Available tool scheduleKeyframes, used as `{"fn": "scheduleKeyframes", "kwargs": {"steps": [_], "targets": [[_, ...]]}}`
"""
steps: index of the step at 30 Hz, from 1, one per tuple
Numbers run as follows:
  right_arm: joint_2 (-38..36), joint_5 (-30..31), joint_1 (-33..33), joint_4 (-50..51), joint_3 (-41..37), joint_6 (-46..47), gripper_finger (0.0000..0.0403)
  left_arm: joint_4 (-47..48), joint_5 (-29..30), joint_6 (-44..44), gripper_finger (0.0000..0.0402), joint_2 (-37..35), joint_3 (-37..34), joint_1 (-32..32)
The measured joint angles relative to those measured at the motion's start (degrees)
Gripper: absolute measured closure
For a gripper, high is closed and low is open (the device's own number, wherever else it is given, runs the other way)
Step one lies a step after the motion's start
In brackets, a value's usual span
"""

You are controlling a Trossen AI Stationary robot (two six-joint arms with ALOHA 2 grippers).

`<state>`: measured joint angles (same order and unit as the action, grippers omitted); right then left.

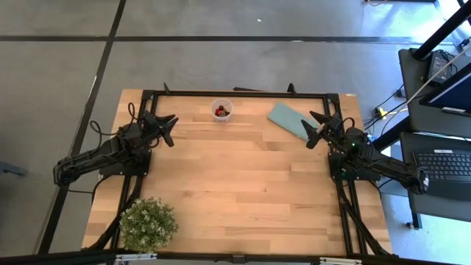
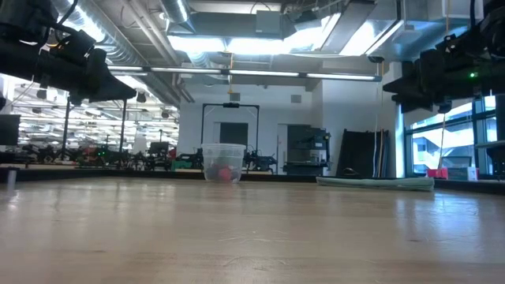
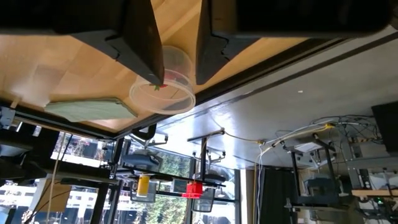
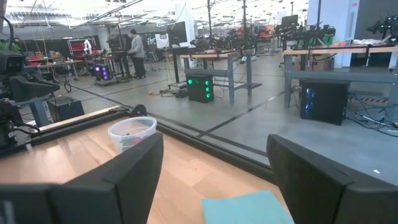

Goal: Pick and placing Produce into tupperware
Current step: Return to Home Position

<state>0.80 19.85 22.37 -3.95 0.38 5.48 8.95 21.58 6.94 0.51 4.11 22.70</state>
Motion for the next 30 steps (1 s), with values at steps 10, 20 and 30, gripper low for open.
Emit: {"fn": "scheduleKeyframes", "kwargs": {"steps": [10, 20, 30], "targets": [[0.0, -0.01, 0.0, 0.0, 0.0, 0.08, 0.0115, 0.0, 0.0, 0.0, 0.03, 0.0, -0.01, 0.0], [0.0, 0.01, 0.01, 0.01, 0.0, 0.14, 0.0115, 0.0, 0.02, 0.0, 0.0286, 0.0, 0.01, 0.0], [0.0, 0.01, 0.01, 0.0, 0.0, 0.15, 0.0115, 0.0, 0.02, 0.0, 0.0277, 0.0, 0.01, -0.02]]}}
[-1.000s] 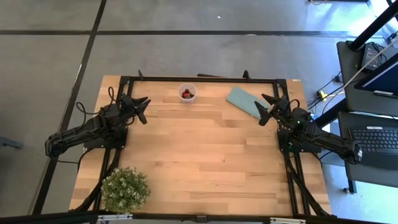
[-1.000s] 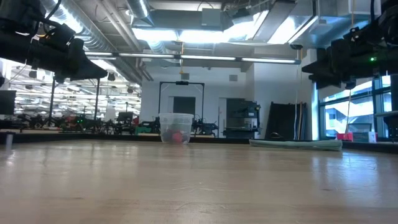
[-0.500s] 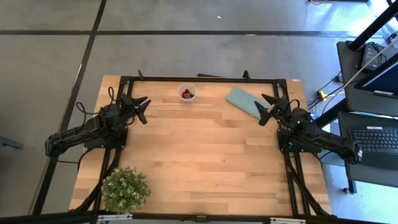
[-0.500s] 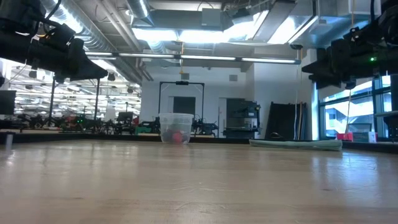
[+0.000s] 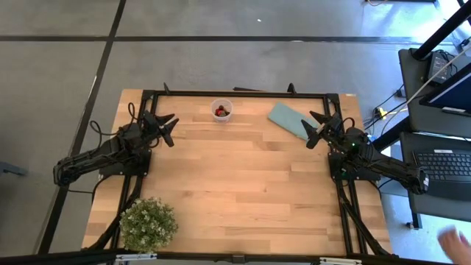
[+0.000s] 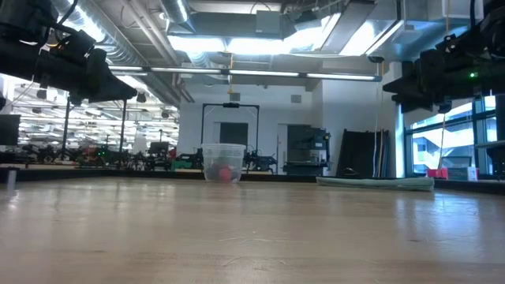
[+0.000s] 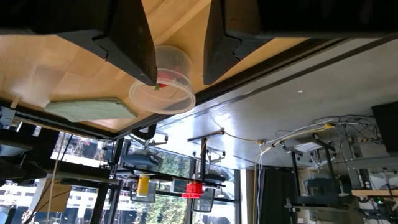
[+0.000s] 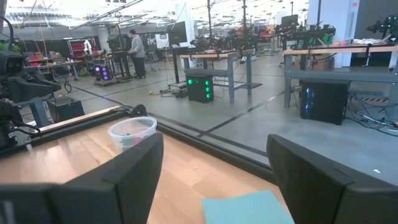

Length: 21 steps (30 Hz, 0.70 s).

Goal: Pick and placing Produce into tupperware
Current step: Return to Home Position

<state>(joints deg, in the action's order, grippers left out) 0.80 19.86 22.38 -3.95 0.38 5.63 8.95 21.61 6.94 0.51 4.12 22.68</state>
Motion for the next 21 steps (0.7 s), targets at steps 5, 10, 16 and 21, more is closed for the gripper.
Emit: {"fn": "scheduleKeyframes", "kwargs": {"steps": [5, 10, 16, 21], "targets": [[0.0, 0.0, 0.0, 0.0, 0.0, -0.04, 0.0115, 0.0, 0.0, 0.0, 0.0276, 0.0, -0.02, 0.02], [0.0, 0.0, -0.01, 0.0, 0.0, -0.06, 0.0115, 0.0, 0.0, 0.0, 0.0285, 0.0, -0.02, 0.02], [0.0, 0.0, 0.01, 0.02, 0.0, -0.01, 0.0115, 0.0, -0.01, -0.01, 0.0296, 0.0, 0.0, 0.02], [0.0, 0.0, -0.01, 0.0, 0.0, 0.0, 0.0115, 0.0, 0.0, 0.0, 0.0304, 0.0, -0.01, 0.02]]}}
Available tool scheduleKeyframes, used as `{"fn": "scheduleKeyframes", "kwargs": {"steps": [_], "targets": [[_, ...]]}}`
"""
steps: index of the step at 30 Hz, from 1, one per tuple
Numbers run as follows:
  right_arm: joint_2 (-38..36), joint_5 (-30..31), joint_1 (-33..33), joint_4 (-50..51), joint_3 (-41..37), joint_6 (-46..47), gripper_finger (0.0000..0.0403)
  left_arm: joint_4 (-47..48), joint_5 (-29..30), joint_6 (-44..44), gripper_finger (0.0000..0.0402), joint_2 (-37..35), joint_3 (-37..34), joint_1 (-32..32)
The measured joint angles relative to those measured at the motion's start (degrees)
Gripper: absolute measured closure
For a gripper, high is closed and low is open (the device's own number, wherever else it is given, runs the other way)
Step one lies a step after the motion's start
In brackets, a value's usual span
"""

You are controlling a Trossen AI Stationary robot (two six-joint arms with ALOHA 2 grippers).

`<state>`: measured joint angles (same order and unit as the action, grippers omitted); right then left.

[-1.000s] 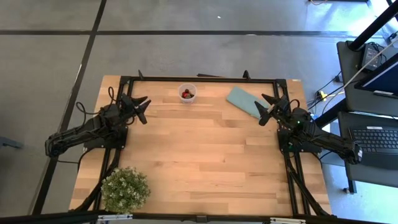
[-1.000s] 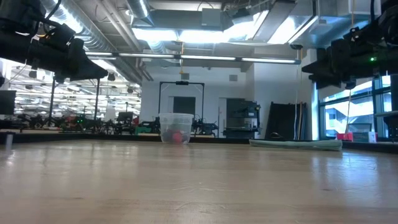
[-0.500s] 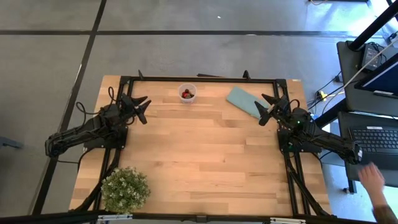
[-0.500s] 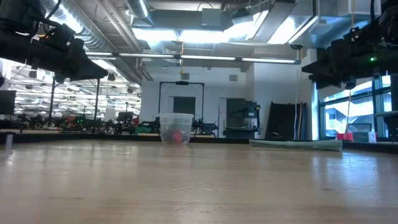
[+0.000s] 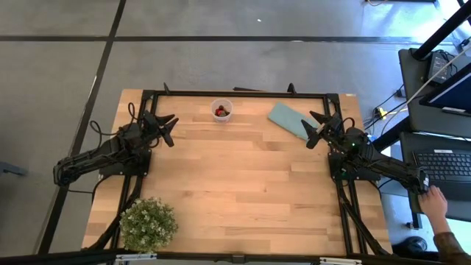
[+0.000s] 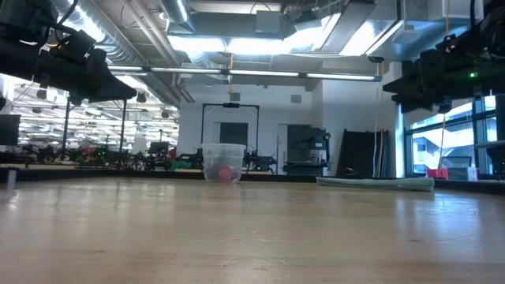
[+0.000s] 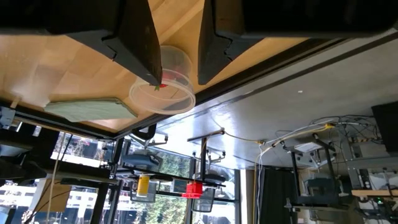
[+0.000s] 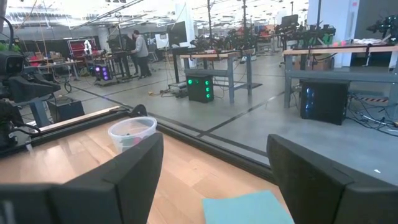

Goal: Pick and placing Produce into tupperware
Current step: Return to Home Position

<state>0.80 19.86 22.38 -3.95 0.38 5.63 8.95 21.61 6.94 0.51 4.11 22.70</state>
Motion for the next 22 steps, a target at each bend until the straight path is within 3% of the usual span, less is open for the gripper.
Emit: {"fn": "scheduleKeyframes", "kwargs": {"steps": [22], "targets": [[0.0, 0.0, -0.01, 0.02, 0.0, -0.01, 0.0115, 0.0, 0.0, 0.0, 0.0341, 0.0, 0.01, 0.0]]}}
